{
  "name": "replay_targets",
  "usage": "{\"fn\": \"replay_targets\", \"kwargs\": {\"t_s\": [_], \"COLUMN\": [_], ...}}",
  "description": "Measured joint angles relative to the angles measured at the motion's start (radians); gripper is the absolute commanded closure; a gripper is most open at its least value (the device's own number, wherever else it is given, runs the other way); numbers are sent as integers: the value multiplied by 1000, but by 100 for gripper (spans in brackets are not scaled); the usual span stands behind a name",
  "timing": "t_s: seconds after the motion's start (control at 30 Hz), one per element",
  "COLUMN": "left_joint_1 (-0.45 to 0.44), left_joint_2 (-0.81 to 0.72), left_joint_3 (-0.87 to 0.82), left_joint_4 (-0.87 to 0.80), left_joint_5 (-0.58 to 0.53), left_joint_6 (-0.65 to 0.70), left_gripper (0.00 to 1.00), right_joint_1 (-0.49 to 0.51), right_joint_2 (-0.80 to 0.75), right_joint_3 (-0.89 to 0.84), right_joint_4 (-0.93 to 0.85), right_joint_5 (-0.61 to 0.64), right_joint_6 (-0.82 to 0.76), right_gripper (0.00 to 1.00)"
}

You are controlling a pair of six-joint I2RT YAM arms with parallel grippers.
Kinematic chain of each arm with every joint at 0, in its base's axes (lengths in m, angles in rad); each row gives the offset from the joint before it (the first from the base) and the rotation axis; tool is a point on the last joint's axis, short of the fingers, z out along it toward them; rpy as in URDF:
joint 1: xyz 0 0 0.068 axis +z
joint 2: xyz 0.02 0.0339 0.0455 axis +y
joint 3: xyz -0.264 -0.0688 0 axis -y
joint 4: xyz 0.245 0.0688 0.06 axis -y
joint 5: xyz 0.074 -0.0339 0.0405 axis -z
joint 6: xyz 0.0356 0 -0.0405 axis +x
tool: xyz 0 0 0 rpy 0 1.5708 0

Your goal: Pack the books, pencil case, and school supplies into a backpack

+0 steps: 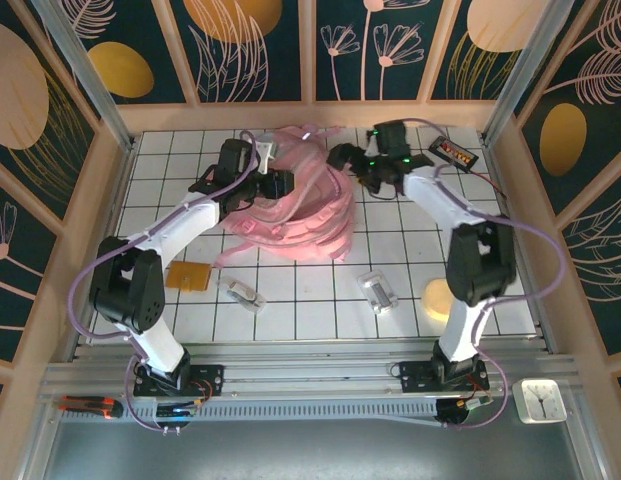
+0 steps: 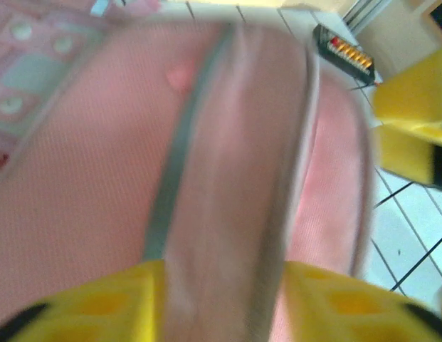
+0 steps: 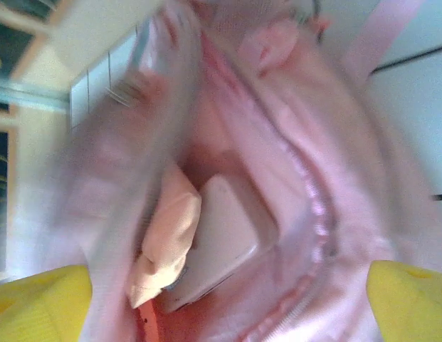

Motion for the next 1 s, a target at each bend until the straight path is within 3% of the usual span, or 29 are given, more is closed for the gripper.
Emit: {"fn": "replay_targets", "kwargs": {"t_s": [0.1,0.23,0.33,0.5,0.67,0.83,1.0], "left_joint_1": [0,10,55,218,379,405,405], "left_joint_2": [-32,-182,-309,-412,-359,-198,-102], "left_joint_3": [-14,-138,-243,-425,-604,-600,-594], "left_joint_4": [9,1,-4,48,192,338,446], "left_joint_5": [-26,-82,-101,-50,55,147,201], "left_joint_6": [-9,-60,-160,-373,-603,-708,-766], "left_gripper": [1,1,1,5,19,37,46], "right_joint_1": [-6,37,110,275,301,298,298], "right_joint_2": [-148,-283,-278,-238,-235,-234,-233], "right_joint_3": [-85,-215,-228,-201,-200,-200,-200], "right_joint_4": [-11,-24,-48,-71,-45,-29,-29], "right_joint_5": [60,93,134,215,206,181,172], "right_joint_6": [2,27,29,18,30,48,50], "right_gripper": [1,1,1,1,1,1,1]}}
